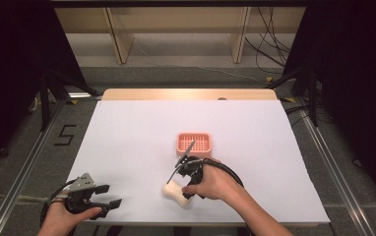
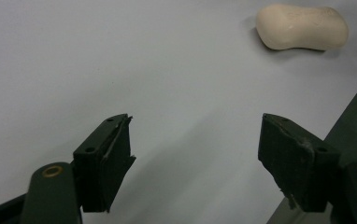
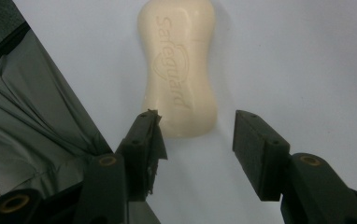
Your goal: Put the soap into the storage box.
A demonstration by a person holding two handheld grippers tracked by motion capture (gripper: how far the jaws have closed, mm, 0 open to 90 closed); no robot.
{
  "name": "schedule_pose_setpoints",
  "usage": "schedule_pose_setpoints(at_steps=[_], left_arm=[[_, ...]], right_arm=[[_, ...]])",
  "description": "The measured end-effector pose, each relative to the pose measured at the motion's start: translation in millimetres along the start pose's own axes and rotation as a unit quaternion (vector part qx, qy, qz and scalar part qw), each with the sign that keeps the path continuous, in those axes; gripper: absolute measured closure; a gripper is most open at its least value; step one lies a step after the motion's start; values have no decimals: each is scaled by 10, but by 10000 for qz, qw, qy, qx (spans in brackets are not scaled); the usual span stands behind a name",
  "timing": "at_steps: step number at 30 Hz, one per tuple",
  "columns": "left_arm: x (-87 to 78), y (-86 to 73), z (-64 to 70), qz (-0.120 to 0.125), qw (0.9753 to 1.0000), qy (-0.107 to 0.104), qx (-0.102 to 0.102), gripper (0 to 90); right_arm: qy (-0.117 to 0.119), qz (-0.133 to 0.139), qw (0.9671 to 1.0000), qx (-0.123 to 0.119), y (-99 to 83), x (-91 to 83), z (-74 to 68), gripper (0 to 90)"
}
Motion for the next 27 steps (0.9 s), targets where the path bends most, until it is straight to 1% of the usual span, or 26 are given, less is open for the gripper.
schedule_pose_setpoints(at_steps=[2, 3, 4, 5, 6, 7, 8, 9, 10, 11, 13, 14, 15, 16, 17, 18, 19, 20, 21, 22, 23, 24, 26, 27], left_arm=[[5, 4, 8, 13, 10000, -11, -30, 251], [7, 4, 14, 2, 10000, -18, -52, 251], [5, 0, 14, -44, 10000, -18, -83, 251], [9, 2, 15, -10, 10000, -2, -91, 251], [5, 9, 11, 9, 10000, -13, -22, 251], [6, 10, 11, 20, 10000, -12, -31, 251], [3, 6, 5, -20, 10000, 0, -5, 251], [3, 6, 5, -20, 10000, 0, -5, 251], [7, 5, 9, -7, 10000, -5, -34, 251], [3, 1, 2, -42, 10000, 7, -2, 251], [1, 0, 0, -49, 10000, 11, -8, 250], [4, 4, 2, -28, 10000, 9, -15, 251], [-2, 4, -2, -78, 10000, 9, 30, 251], [11, 9, 18, -4, 10000, -17, -89, 251], [8, 4, 4, -77, 10000, 41, -29, 251], [10, 3, 10, -35, 10000, 46, -1, 251], [8, -2, 16, -26, 10000, -7, 13, 251], [-2, -11, 11, -69, 10000, -7, 46, 250], [-5, -13, 15, -17, 10000, -7, 6, 250], [-12, -18, 10, -26, 10000, 13, -22, 250], [-22, -20, 13, -7, 10000, -2, -78, 251], [-22, -19, 5, 30, 10000, 0, -19, 250], [-24, -24, 4, 45, 10000, -7, -45, 250], [-33, -26, 0, 2, 10000, 9, -9, 250]], right_arm=[[20, -17, 10000, -8, 1, -2, -3, 514], [48, -31, 10000, 31, 7, -3, -14, 513], [23, -18, 10000, -36, 14, 3, 0, 512], [44, -17, 10000, -49, 19, 2, 2, 510], [44, -12, 10000, -9, 31, -8, -15, 509], [31, -4, 10000, -62, 40, -7, -3, 507], [114, 43, 9999, -32, 58, -18, -21, 503], [114, 43, 9999, -32, 58, -18, -21, 503], [64, 30, 10000, -51, 62, -22, -15, 500], [32, 6, 10000, -29, 69, -29, -25, 498], [33, 24, 10000, -35, 79, -30, -28, 494], [34, 4, 10000, 1, 84, -35, -33, 493], [34, 4, 10000, 1, 84, -35, -33, 493], [20, 15, 10000, -33, 87, -30, -26, 493], [32, 28, 10000, -46, 91, -31, -30, 493], [31, 20, 10000, -44, 93, -27, -30, 493], [23, 4, 10000, -45, 96, -28, -30, 492], [32, -16, 10000, -16, 102, -23, -36, 492], [7, -10, 10000, -20, 108, -15, -30, 492], [-14, -5, 10000, -21, 115, -15, -28, 492], [-5, 11, 10000, -79, 124, -13, -24, 492], [-31, -20, 10000, -18, 139, -6, -38, 492], [-35, -23, 10000, -25, 144, -2, -44, 492], [-29, -52, 10000, -32, 155, 6, -57, 491]])
Point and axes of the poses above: each handheld gripper's, and its own axes: x roughly forward along the jaws, y roughly out of its top, z roughly to its right, the point moved 5 cm from there along x, roughly forward along the jaws, and after that the axes turned 2 degrees about -y, right-handed, at the moved point
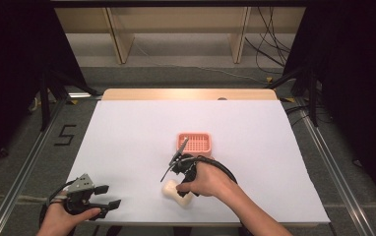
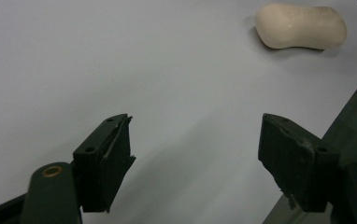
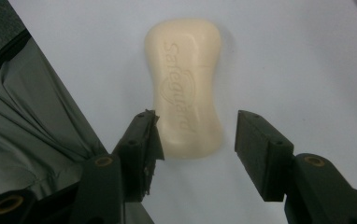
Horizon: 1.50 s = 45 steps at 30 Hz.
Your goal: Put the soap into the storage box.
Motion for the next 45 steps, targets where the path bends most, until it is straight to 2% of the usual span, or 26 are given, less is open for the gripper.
schedule_pose_setpoints(at_steps=[5, 6, 9, 11, 17, 22, 23, 25, 26, 29, 30, 31, 32, 33, 45], left_arm=[[-3, 6, 20, 22, 10000, -31, 54, 250], [-5, 5, 19, 17, 10000, -35, 60, 250], [-5, 6, 15, 29, 10000, -39, 57, 249], [-4, 7, 15, 15, 10000, -29, 51, 250], [-6, 5, 13, 14, 10000, -33, 49, 249], [-7, 3, 16, 4, 10000, -34, 52, 249], [-2, 4, 22, 27, 10000, -43, 20, 249], [-3, 3, 17, 6, 10000, -43, 33, 249], [-6, 3, 15, 0, 10000, -39, 47, 248], [-3, 3, 16, 21, 10000, -44, 43, 248], [-2, 2, 15, 23, 10000, -32, 41, 248], [-4, 2, 15, 12, 10000, -48, 42, 248], [-4, 2, 14, 11, 10000, -49, 42, 248], [-4, 2, 14, 12, 10000, -49, 42, 248], [-6, 2, 14, 17, 10000, -48, 44, 248]], right_arm=[[5, -55, 10000, -3, 31, 19, -13, 488], [8, -32, 10000, -86, 35, 32, 0, 487], [-2, -52, 10000, -40, 51, 41, -14, 482], [-11, -63, 9999, -157, 64, 46, 4, 476], [-10, -232, 9997, -85, 102, 108, -26, 459], [25, -264, 9995, -144, 122, 147, -32, 456], [34, -308, 9995, -83, 124, 148, -44, 455], [6, -271, 9994, -199, 132, 166, -30, 455], [17, -328, 9994, -142, 133, 167, -40, 455], [-1, -329, 9993, -180, 145, 185, -38, 455], [38, -355, 9993, -102, 146, 188, -50, 455], [13, -305, 9992, -264, 166, 199, -30, 455], [13, -305, 9992, -264, 166, 199, -30, 455], [4, -406, 9991, -146, 162, 197, -42, 455], [-8, -377, 9990, -229, 207, 213, -48, 455]])
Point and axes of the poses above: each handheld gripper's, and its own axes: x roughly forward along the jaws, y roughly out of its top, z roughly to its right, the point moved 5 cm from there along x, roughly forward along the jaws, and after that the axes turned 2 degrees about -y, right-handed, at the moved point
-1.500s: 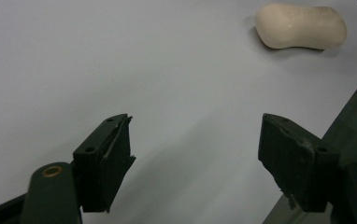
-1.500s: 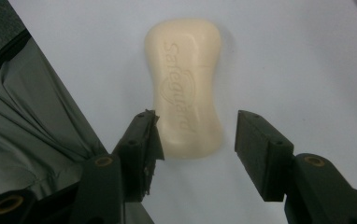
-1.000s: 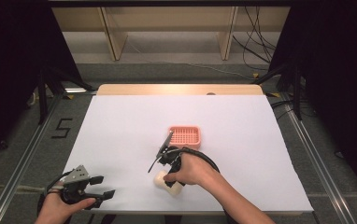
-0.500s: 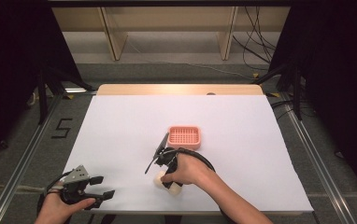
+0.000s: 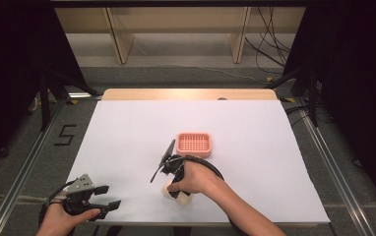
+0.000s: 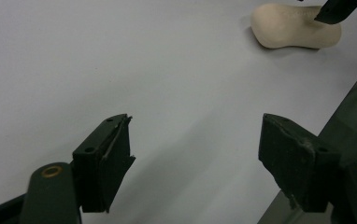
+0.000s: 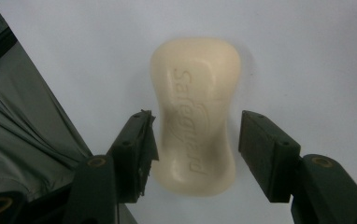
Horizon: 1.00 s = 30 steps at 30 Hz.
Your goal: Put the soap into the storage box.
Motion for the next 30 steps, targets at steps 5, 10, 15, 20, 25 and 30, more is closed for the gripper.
schedule_pose_setpoints(at_steps=[5, 10, 15, 20, 25, 30], left_arm=[[-2, -1, -6, -19, 10000, 14, 12, 248], [-4, 0, -5, -17, 10000, 13, 11, 248], [-7, -2, -5, -11, 10000, 18, 0, 247], [-12, -1, -5, -17, 10000, 18, 12, 247], [-11, -1, -4, -16, 10000, 19, 7, 248], [-14, -3, -10, -36, 10000, 35, 26, 248]], right_arm=[[13, -30, 10000, 12, 13, 29, -1, 455], [12, -44, 10000, -21, 34, 61, -19, 455], [62, -122, 9999, 19, 58, 83, -58, 458], [122, -112, 9998, 54, 60, 111, -65, 461], [104, -141, 9998, 35, 58, 126, -54, 467], [104, -164, 9998, 38, 67, 147, -53, 470]])
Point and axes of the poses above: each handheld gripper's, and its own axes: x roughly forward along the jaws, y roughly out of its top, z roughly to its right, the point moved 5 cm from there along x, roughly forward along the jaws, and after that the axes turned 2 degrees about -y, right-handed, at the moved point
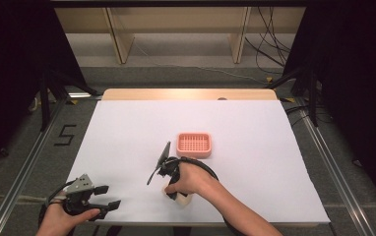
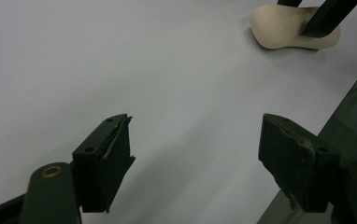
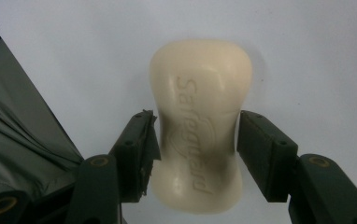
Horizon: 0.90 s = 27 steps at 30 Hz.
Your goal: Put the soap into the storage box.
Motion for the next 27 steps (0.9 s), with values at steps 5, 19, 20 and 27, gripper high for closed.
schedule_pose_setpoints(at_steps=[5, 19, 20, 27], left_arm=[[7, -1, -8, -3, 10000, 63, 28, 247], [5, 0, -5, -3, 10000, 40, 21, 247], [10, 6, 20, 95, 9999, -59, -63, 247], [2, -2, -6, -11, 10000, 34, 36, 248]], right_arm=[[-68, -93, 9999, -5, 1, 17, 2, 470], [-51, -269, 9996, 95, -7, 80, -20, 472], [-47, -212, 9997, 97, -4, 91, -17, 473], [-42, -337, 9993, 137, 2, 114, -35, 493]])
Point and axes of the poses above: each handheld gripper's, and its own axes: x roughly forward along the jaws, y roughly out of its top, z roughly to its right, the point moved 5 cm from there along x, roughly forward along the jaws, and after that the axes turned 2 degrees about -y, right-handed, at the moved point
